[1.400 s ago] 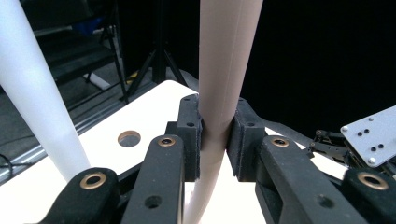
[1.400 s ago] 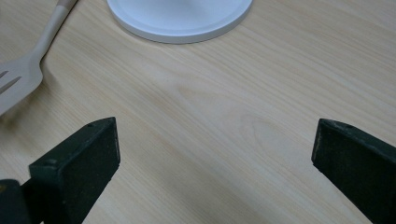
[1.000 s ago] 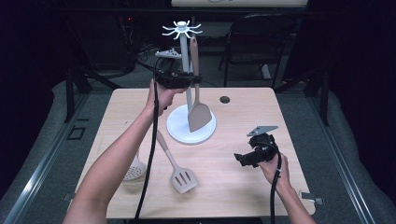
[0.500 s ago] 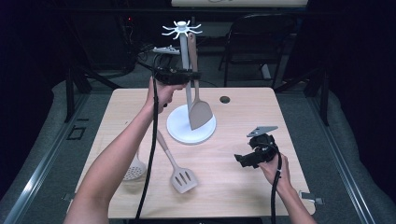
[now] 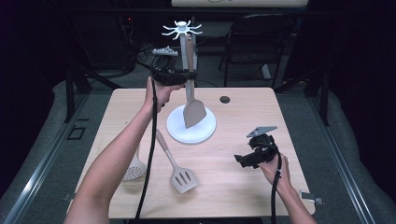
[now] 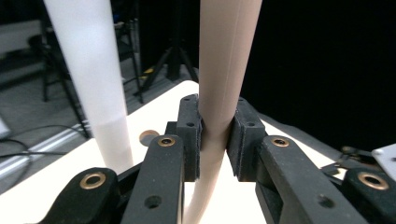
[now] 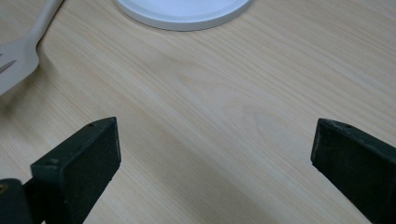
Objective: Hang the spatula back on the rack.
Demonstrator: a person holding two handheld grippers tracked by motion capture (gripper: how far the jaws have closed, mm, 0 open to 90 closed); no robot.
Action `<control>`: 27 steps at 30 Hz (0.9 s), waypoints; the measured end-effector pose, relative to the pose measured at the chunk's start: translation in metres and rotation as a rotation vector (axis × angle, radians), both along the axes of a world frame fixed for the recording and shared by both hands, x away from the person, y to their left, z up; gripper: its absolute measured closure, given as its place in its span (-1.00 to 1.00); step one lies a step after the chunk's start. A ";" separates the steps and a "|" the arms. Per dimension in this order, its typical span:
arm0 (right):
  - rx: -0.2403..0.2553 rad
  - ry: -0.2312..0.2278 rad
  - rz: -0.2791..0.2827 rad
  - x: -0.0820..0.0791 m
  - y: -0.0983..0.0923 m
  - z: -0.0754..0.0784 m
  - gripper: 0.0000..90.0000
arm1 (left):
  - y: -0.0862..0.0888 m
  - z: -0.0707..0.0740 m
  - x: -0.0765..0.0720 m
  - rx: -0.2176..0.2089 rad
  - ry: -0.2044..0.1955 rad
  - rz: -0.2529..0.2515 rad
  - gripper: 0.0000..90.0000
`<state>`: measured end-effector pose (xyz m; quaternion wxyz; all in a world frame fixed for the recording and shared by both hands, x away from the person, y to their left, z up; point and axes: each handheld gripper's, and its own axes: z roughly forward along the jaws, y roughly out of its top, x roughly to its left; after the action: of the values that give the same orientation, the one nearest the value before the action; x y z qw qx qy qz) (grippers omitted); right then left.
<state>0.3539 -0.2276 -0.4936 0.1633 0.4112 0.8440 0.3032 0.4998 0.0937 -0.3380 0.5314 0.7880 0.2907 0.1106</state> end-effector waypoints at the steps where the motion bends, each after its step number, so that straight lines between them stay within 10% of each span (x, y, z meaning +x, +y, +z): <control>1: -0.005 0.004 0.004 0.000 0.000 0.000 -0.97 | 0.000 0.000 0.000 0.011 -0.015 0.009 0.71; 16: -0.009 0.009 0.016 0.001 0.000 -0.002 -0.90 | -0.003 0.000 -0.005 0.107 -0.105 0.089 0.68; 21: -0.017 0.012 0.014 0.000 0.000 -0.001 -0.90 | 0.001 0.001 -0.013 0.149 -0.111 0.099 0.24; 27: -0.024 0.015 0.017 0.001 0.001 -0.002 -0.89 | 0.018 0.008 -0.025 0.133 -0.130 0.092 0.27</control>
<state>0.3545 -0.2263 -0.4959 0.1592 0.4042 0.8523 0.2912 0.4752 0.1121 -0.3295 0.4901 0.7984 0.2837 0.2048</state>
